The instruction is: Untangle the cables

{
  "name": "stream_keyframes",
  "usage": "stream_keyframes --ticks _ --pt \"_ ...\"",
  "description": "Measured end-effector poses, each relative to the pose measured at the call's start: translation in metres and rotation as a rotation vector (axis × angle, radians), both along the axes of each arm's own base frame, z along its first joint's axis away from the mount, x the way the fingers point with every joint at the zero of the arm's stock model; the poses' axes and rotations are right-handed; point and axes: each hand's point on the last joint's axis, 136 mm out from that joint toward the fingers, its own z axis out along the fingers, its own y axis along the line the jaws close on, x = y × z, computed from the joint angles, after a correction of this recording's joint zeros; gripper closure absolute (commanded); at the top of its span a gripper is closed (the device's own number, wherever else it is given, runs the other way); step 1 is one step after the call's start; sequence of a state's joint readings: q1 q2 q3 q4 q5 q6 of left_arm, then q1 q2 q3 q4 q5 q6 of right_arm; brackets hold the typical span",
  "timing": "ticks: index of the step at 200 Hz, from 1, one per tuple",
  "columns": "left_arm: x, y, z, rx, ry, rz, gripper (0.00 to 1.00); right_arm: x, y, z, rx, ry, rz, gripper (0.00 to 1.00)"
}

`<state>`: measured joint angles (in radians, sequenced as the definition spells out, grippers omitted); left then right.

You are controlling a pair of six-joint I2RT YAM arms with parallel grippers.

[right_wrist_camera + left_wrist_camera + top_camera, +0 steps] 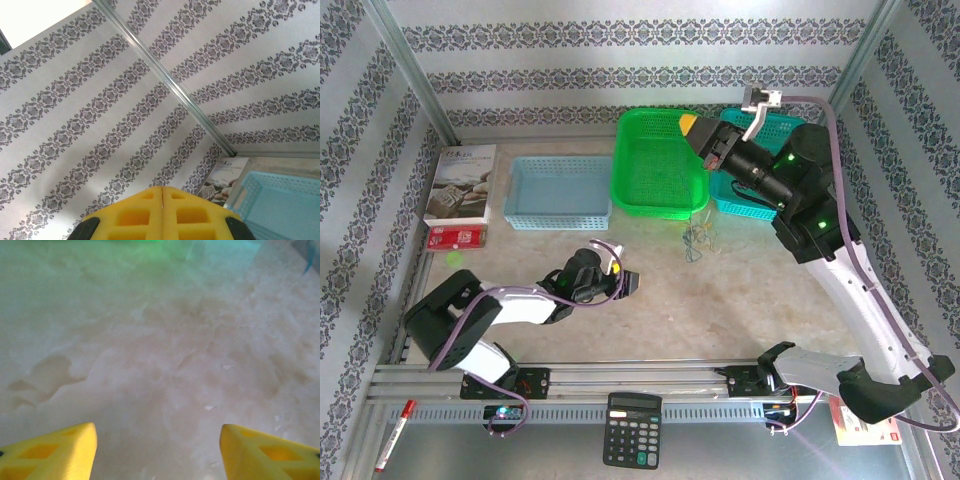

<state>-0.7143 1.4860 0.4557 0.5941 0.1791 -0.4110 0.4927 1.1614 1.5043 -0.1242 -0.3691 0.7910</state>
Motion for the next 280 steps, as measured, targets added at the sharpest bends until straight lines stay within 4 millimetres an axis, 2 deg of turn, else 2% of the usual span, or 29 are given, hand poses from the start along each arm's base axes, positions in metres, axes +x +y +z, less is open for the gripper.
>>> stream_keyframes --ticks 59,81,100,119,148,167,228,280 --pt "-0.001 -0.004 0.091 -0.108 -0.18 -0.039 0.15 0.008 0.006 -0.052 -0.027 0.108 0.01 1.0" --pt "0.0 -0.012 0.112 -0.119 -0.215 -0.08 0.14 0.011 0.01 -0.069 -0.026 0.144 0.022 1.0" --pt "0.003 -0.02 0.123 -0.124 -0.235 -0.109 0.14 0.008 0.017 -0.074 -0.027 0.157 0.041 1.0" --pt "0.007 -0.025 0.121 -0.113 -0.235 -0.123 0.14 0.0 0.026 -0.071 -0.022 0.148 0.073 1.0" --pt "0.011 -0.027 0.1 -0.072 -0.2 -0.122 0.15 -0.008 0.037 -0.07 -0.021 0.142 0.11 1.0" --pt "0.013 -0.026 0.095 -0.058 -0.194 -0.113 0.15 -0.009 0.042 -0.073 -0.027 0.148 0.123 1.0" --pt "0.02 -0.023 0.081 -0.012 -0.191 -0.086 0.16 -0.01 0.052 -0.08 -0.038 0.164 0.144 1.0" --pt "0.024 -0.034 0.068 -0.006 -0.161 -0.119 0.18 -0.014 0.056 -0.08 -0.04 0.165 0.158 1.0"
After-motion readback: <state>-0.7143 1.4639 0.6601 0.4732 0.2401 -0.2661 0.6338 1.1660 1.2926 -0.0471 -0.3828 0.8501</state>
